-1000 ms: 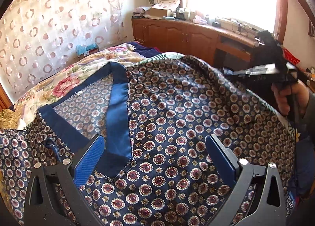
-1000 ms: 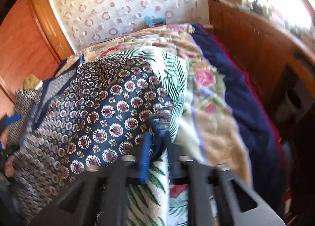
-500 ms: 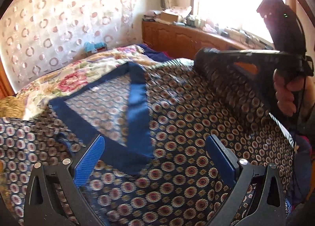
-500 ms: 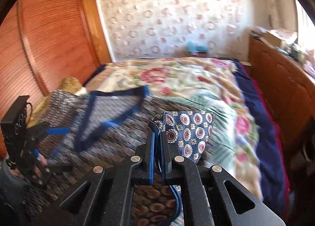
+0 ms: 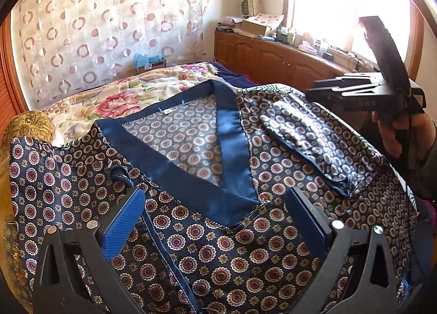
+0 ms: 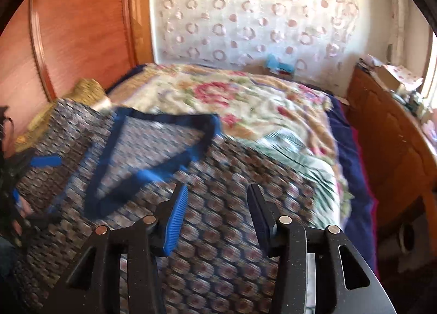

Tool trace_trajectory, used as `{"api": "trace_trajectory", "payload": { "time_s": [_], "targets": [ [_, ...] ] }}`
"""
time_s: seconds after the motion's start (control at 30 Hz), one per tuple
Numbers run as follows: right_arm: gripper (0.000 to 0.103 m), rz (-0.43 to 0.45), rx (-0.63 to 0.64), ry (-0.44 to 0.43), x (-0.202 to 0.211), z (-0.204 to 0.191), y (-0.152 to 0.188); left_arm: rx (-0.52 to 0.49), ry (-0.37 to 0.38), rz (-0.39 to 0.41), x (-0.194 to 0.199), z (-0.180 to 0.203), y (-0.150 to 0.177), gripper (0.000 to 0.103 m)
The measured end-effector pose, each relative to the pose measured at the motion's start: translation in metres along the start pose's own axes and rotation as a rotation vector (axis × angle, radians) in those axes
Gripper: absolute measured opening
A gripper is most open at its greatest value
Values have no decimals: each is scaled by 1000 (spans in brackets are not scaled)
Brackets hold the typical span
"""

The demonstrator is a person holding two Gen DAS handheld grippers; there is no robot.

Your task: Fold small clothes

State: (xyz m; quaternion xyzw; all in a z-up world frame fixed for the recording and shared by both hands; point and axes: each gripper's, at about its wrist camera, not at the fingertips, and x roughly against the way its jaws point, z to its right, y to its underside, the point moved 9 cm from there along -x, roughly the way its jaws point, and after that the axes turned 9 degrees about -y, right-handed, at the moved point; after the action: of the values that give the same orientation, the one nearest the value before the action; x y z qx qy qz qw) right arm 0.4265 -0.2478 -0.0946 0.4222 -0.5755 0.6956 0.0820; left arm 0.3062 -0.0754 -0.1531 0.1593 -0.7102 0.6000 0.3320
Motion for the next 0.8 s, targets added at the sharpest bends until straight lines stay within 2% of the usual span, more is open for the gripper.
{"api": "trace_trajectory", "payload": {
  "time_s": [0.13, 0.2, 0.33, 0.53, 0.67, 0.8],
  "targets": [
    [47, -73, -84, 115, -5, 39, 28, -8, 4, -17, -8, 0, 4, 103],
    [47, -95, -136, 141, -10, 56, 38, -22, -11, -29, -12, 1, 8, 103],
    [47, -110, -181, 157, -19, 72, 44, -41, -27, -54, -18, 2, 12, 103],
    [47, -67, -195, 144, -25, 73, 48, -36, -42, -111, -28, -1, 19, 103],
    [47, -48, -209, 122, -18, 77, 62, -1, -22, -114, -28, -5, 19, 103],
    [48, -48, -215, 113, -16, 84, 61, 41, -20, -115, -22, -14, 16, 103]
  ]
}}
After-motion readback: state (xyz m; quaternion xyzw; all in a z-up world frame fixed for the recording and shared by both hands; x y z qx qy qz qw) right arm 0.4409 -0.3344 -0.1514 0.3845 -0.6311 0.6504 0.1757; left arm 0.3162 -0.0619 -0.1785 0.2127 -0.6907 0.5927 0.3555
